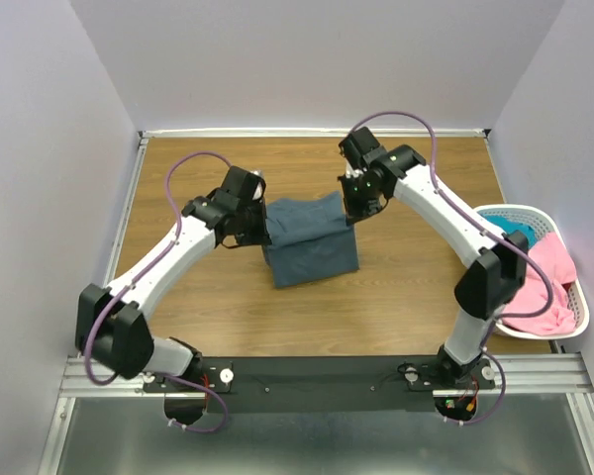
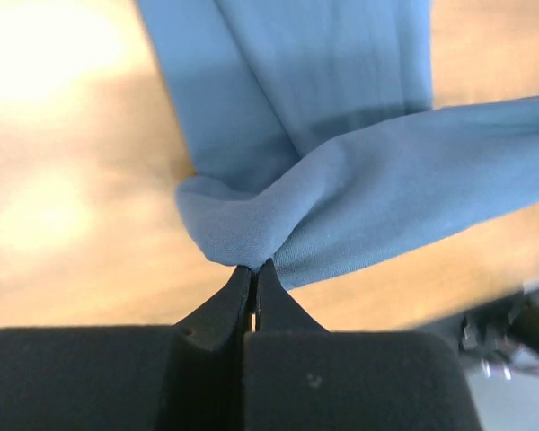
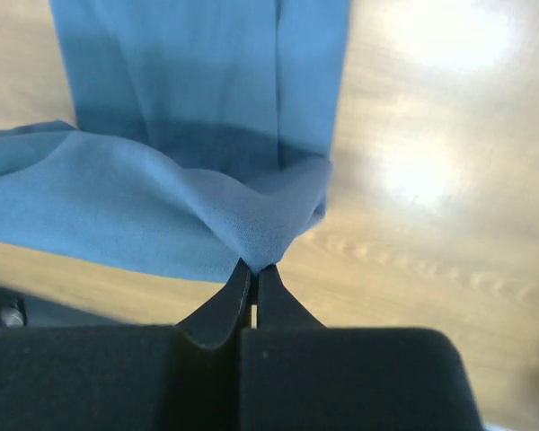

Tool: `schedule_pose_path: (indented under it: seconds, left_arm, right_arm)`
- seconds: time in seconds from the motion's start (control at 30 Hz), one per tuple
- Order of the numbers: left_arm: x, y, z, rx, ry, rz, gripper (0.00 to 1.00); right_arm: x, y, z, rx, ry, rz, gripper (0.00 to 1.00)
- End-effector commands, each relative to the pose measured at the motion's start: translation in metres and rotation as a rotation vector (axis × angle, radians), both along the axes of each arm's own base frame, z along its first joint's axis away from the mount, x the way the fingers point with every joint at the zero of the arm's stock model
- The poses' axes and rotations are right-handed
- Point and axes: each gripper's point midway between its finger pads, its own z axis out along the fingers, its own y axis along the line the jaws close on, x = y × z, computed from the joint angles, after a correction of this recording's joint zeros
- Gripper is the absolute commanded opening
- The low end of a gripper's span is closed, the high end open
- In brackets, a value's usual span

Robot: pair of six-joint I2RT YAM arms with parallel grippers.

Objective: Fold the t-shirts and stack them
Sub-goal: Fold the tshirt

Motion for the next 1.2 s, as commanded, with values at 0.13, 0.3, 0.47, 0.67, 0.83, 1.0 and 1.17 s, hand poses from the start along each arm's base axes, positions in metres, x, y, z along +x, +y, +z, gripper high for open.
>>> schedule_pose_path:
  seconds: [0.13, 0.3, 0.47, 0.67, 0.83, 1.0, 1.17]
  left_arm:
    - [0.102, 0.005, -0.024, 0.021, -0.078, -0.017, 0.00]
    - [0.147, 0.005, -0.069, 0.034, -0.031, 0.003, 0.00]
    - [0.165, 0.020, -0.087, 0.038, -0.040, 0.070, 0.00]
    - [0.160, 0.024, -0.084, -0.005, -0.083, 0.122, 0.00]
    - [0.143, 0.028, -0.095, -0.039, -0.114, 0.149, 0.00]
    - [0.132, 0.030, -0.080, -0.076, -0.140, 0.176, 0.00]
    - [0.125, 0.035, -0.029, -0.118, -0.243, 0.221, 0.00]
  right_arm:
    - [0.097, -0.012, -0.032, -0.039, -0.049, -0.020, 0.00]
    - [0.134, -0.018, -0.082, -0.041, -0.031, -0.042, 0.00]
    - [0.151, -0.020, -0.104, -0.044, -0.061, -0.048, 0.01]
    - [0.162, -0.018, -0.099, -0.020, -0.145, -0.044, 0.01]
    - [0.163, -0.014, -0.085, 0.027, -0.219, -0.026, 0.00]
    - [0.158, -0.006, -0.077, 0.078, -0.236, 0.020, 0.01]
    - [0.158, -0.006, -0.057, 0.101, -0.294, 0.025, 0.01]
